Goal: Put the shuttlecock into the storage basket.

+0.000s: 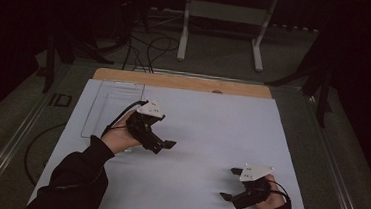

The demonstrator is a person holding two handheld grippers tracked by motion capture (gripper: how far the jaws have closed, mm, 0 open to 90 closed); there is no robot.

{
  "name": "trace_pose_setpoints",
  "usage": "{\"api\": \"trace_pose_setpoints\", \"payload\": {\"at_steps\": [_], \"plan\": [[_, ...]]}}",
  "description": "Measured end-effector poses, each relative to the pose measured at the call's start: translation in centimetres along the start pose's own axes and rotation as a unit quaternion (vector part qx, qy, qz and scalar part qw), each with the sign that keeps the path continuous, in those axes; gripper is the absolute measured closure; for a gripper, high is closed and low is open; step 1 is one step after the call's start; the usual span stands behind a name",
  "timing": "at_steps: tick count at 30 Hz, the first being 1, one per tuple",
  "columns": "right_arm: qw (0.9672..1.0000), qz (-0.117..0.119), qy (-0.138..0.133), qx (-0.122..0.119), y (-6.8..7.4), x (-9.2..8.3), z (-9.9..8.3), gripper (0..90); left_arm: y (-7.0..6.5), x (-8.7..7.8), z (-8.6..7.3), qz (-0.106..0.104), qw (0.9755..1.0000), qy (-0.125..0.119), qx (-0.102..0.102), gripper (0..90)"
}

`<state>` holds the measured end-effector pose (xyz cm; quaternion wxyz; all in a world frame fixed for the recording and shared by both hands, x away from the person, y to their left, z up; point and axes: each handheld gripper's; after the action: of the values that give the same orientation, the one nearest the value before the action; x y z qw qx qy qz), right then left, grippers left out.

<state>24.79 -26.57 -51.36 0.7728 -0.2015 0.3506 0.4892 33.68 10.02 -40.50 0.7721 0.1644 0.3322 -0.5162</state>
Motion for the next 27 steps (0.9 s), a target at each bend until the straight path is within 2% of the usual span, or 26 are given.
{"api": "trace_pose_setpoints", "payload": {"at_steps": [12, 17, 23, 27], "plan": [[1.0000, 0.000, 0.000, 0.001, 0.0, 0.0, 0.0, 9.5, -1.7, 1.1, -1.3, -0.015, 0.9996, 0.012, 0.019, 0.2], [1.0000, 0.001, 0.001, 0.001, 0.0, 0.0, 0.0, 9.5, -2.0, 1.4, -2.1, -0.020, 0.9995, 0.017, 0.016, 0.2], [1.0000, 0.001, 0.002, 0.001, 0.0, 0.1, 0.0, 9.5, -2.2, 1.5, -3.3, -0.013, 0.9995, 0.024, 0.016, 0.2], [1.0000, 0.001, 0.002, 0.000, 0.0, 0.1, 0.0, 9.5, -2.3, 1.5, -4.1, -0.019, 0.9993, 0.031, 0.009, 0.2]]}}
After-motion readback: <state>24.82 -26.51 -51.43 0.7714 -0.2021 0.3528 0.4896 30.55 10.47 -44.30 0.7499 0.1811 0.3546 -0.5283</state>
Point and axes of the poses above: each handheld gripper's, and its own axes: x roughly forward along the jaws, z roughly out of its top, y roughly to its left, and after that the axes turned 3 degrees about y, right-handed
